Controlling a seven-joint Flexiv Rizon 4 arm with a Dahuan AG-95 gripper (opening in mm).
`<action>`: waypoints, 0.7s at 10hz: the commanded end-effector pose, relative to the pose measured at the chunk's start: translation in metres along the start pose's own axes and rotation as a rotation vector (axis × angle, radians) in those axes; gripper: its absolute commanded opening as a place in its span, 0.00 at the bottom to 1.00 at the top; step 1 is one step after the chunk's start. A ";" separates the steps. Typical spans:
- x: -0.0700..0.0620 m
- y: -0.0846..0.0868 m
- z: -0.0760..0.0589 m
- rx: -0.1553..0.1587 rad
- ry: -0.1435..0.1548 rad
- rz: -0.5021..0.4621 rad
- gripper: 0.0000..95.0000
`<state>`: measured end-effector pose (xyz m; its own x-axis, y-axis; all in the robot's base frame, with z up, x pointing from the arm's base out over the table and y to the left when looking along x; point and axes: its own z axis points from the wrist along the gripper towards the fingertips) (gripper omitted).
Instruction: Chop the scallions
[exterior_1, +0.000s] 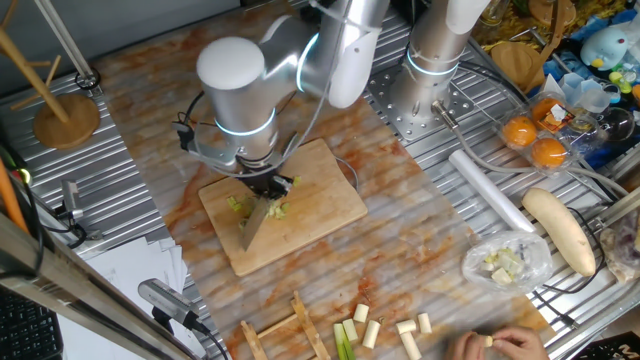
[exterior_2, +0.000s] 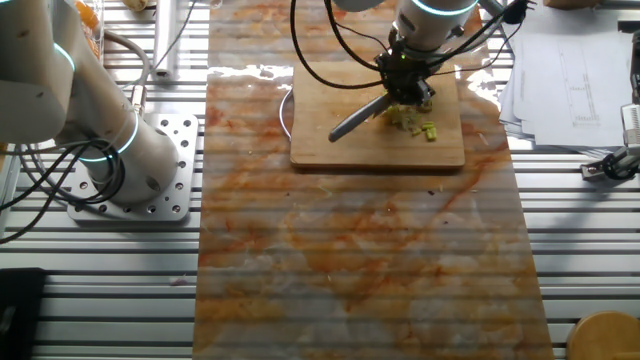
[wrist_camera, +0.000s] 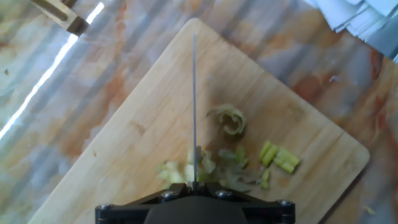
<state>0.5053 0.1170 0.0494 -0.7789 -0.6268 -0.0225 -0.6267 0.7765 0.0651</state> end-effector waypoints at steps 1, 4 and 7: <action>-0.002 -0.003 0.008 0.013 -0.012 0.002 0.00; -0.028 -0.007 0.017 0.023 -0.023 0.041 0.00; -0.042 -0.011 -0.002 0.004 -0.003 0.050 0.00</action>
<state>0.5484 0.1368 0.0450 -0.8081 -0.5888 -0.0197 -0.5886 0.8057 0.0666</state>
